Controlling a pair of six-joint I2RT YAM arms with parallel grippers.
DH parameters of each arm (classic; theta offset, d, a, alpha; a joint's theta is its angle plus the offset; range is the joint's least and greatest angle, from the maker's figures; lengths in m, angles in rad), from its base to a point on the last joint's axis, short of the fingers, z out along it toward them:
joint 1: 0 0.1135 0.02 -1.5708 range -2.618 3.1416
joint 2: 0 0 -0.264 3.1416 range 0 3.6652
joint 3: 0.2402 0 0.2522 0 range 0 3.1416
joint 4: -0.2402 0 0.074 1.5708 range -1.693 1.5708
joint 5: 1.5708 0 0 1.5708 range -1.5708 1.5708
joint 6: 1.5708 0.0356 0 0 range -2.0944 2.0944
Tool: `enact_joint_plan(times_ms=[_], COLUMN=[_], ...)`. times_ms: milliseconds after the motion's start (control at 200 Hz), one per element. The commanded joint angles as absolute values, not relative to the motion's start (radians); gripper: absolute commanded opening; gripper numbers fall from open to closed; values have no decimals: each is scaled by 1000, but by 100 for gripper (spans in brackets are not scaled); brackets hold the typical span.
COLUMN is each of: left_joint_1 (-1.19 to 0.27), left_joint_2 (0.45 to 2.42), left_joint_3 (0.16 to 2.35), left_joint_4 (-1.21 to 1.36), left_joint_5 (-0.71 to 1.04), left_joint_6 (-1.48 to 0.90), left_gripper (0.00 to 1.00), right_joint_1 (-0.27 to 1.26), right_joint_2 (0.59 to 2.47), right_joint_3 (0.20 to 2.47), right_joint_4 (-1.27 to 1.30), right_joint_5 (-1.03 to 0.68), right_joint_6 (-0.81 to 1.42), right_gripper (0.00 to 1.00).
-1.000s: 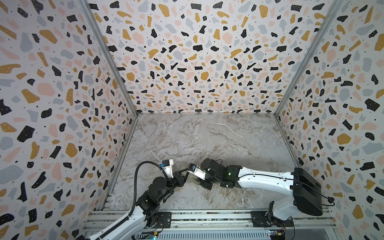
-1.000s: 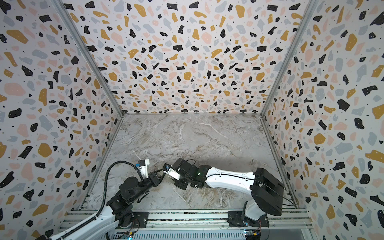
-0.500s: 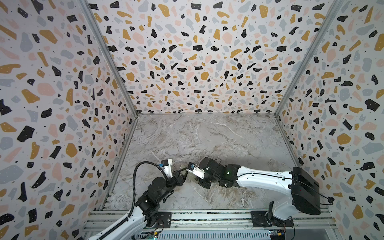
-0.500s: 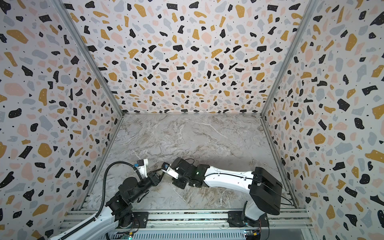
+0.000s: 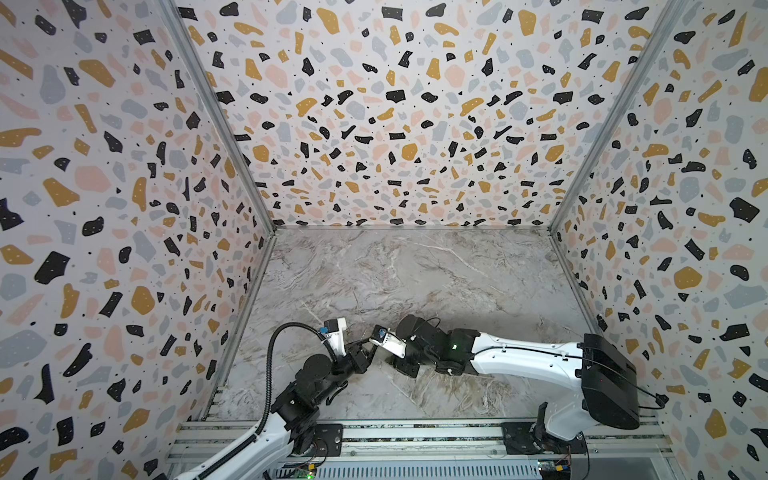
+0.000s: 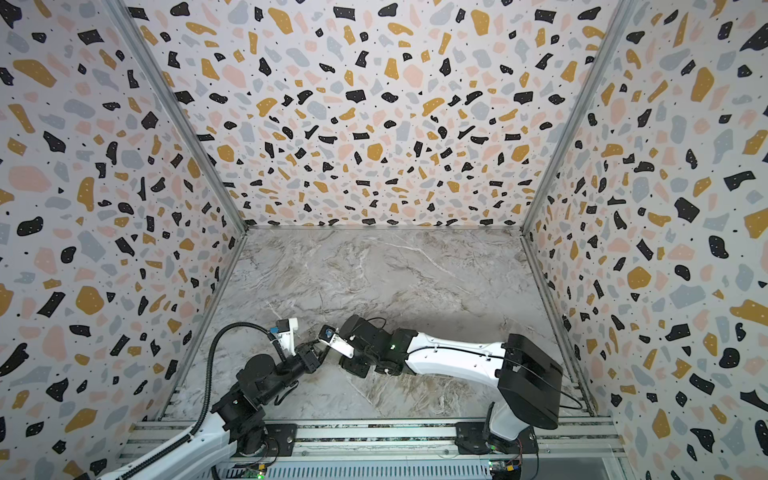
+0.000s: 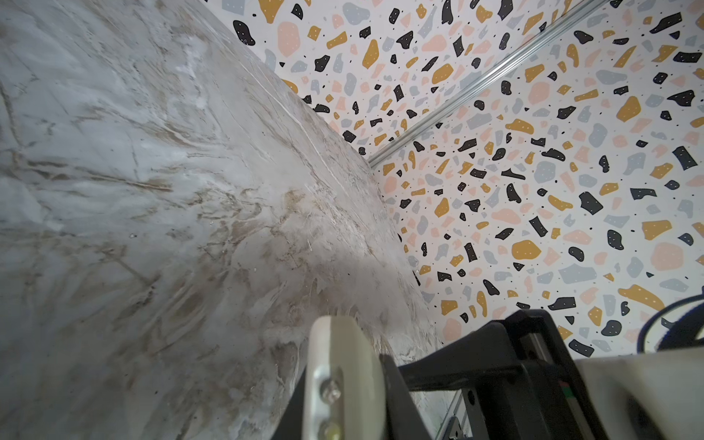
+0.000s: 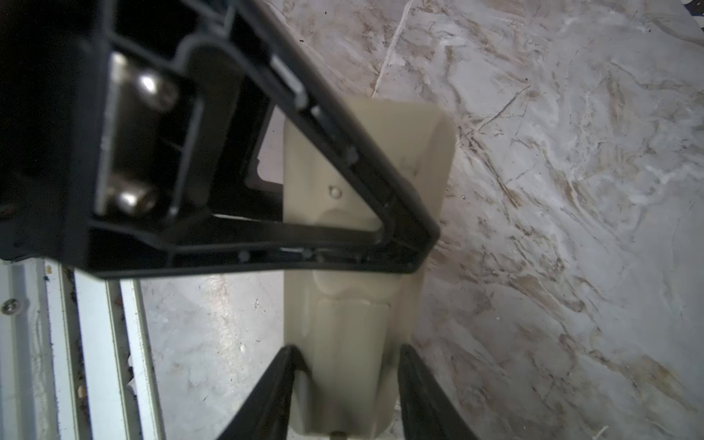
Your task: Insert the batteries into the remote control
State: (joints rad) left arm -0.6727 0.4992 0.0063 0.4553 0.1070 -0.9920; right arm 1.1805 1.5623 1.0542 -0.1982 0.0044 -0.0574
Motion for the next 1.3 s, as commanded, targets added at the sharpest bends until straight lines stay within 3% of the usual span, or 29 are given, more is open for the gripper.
enact_joint_plan(times_ms=[0, 566, 1291], left_joint_1=[-682, -682, -681], left_joint_2=[479, 473, 466], left_joint_3=[-47, -51, -47], left_joint_4=[578, 563, 561], left_joint_5=[146, 133, 138], left_joint_6=[-1014, -1016, -1017], left_gripper=[0, 0, 0], right_joint_1=[1187, 1168, 1120], right_joint_2=[1523, 1386, 1457], right_joint_3=[1081, 995, 964], right_joint_4=[-193, -234, -198], right_joint_5=[23, 58, 42], right_joint_6=[-60, 5, -6], right_gripper=[51, 56, 55])
